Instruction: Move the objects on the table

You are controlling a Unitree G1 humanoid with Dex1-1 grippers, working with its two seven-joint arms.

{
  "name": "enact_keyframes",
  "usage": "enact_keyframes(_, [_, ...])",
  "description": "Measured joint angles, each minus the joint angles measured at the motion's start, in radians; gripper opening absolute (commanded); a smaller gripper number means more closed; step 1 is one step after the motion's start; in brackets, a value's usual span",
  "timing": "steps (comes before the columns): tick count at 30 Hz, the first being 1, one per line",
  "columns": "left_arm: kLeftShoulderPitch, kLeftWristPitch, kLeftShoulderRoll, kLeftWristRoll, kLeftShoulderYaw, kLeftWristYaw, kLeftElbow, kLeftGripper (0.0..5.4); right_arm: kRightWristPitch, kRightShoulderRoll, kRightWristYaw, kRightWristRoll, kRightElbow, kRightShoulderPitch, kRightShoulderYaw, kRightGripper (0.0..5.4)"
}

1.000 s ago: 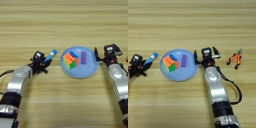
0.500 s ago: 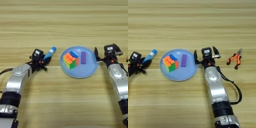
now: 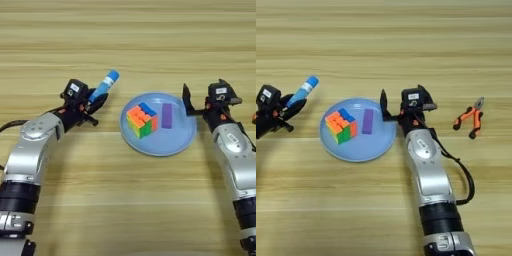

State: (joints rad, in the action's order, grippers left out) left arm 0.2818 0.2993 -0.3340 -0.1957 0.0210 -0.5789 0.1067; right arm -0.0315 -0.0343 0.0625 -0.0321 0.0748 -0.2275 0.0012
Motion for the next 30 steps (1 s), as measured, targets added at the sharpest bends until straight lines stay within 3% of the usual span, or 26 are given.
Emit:
enact_keyframes(9, [-0.002, 0.021, 0.0, -0.006, -0.007, 0.007, -0.039, 1.33, -0.001, 0.044, 0.075, -0.108, -0.047, 0.001, 0.007, 5.4])
enact_keyframes(13, [-0.002, 0.024, 0.001, -0.007, -0.014, 0.006, -0.05, 1.33, -0.05, 0.097, 0.135, -0.227, -0.064, -0.004, 0.011, 5.4])
enact_keyframes(17, [-0.001, 0.039, 0.003, -0.008, -0.019, 0.007, -0.066, 1.33, -0.095, 0.107, 0.171, -0.305, -0.064, -0.036, 0.009, 5.4])
enact_keyframes(30, [0.0, 0.055, 0.034, -0.008, -0.046, 0.008, -0.109, 1.33, -0.193, 0.131, 0.21, -0.394, -0.026, -0.12, 0.027, 5.4])
